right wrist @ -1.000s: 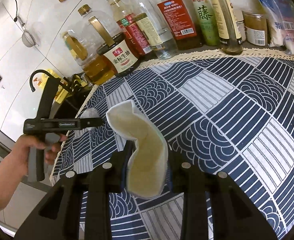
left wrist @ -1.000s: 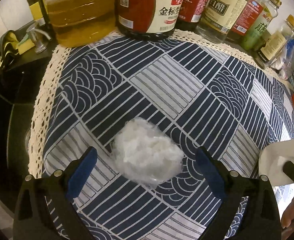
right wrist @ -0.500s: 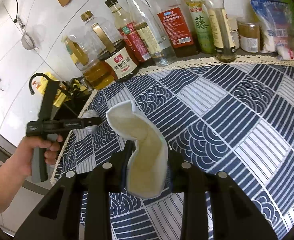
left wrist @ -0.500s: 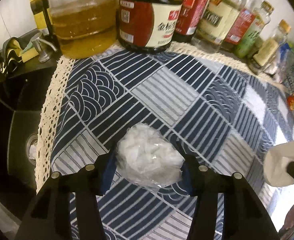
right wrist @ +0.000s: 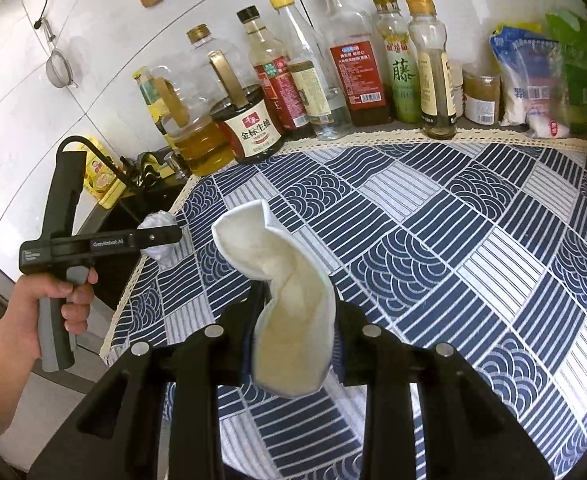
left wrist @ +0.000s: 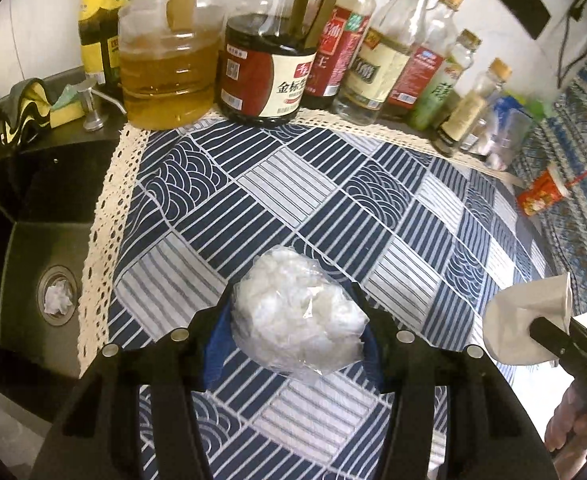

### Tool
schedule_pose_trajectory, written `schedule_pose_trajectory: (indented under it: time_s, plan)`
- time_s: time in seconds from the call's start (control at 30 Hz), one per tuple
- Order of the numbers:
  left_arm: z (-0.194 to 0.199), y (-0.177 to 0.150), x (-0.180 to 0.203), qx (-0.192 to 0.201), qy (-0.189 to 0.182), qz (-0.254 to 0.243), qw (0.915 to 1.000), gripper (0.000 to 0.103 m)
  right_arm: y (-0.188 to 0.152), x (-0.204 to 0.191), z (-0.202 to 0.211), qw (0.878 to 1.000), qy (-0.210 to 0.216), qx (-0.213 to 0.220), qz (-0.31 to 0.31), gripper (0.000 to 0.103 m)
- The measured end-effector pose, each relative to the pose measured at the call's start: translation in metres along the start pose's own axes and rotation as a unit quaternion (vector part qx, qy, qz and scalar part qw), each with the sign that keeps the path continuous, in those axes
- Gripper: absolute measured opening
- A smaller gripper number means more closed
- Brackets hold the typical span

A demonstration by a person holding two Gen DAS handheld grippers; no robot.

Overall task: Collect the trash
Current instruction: 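Carry the tissue ball and paper cup down toward the floor bin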

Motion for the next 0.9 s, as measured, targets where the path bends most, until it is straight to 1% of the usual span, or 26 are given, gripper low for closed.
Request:
schedule_pose_trajectory:
  time_s: [0.2, 0.3, 0.6, 0.8, 0.9]
  plan:
    - [0.03, -0.02, 0.005, 0.016, -0.031, -0.017, 0.9992, 0.052, -0.015, -0.025, 0.018, 1.0, -0.012, 0.012, 0.003, 0.031]
    - [0.043, -0.03, 0.011, 0.024, -0.045, -0.032, 0.9982, 0.052, -0.024, -0.044, 0.028, 1.0, -0.02, 0.018, 0.01, 0.031]
    - [0.086, -0.069, 0.008, 0.041, -0.071, -0.055, 0.9951, 0.052, -0.053, -0.095, 0.049, 0.999, -0.036, 0.02, 0.023, 0.031]
    - [0.109, -0.108, 0.0, 0.036, -0.087, -0.068, 0.9932, 0.052, -0.073, -0.13, 0.064, 0.999, -0.043, 0.024, 0.024, 0.031]
    - [0.122, -0.127, 0.0, 0.038, -0.095, -0.08, 0.9916, 0.052, -0.09, -0.15, 0.072, 0.999, -0.039, 0.02, 0.016, 0.031]
Point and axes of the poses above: each gripper's, at about its wrist camera, not at the fingertips, and z roughly against the way its jaws point, x to its right, y to its top, the point moved 5 cm from there along -z, roughly the way its jaws point, and after that the axes turned 2 degrees about -x, right-handed, at the moved point
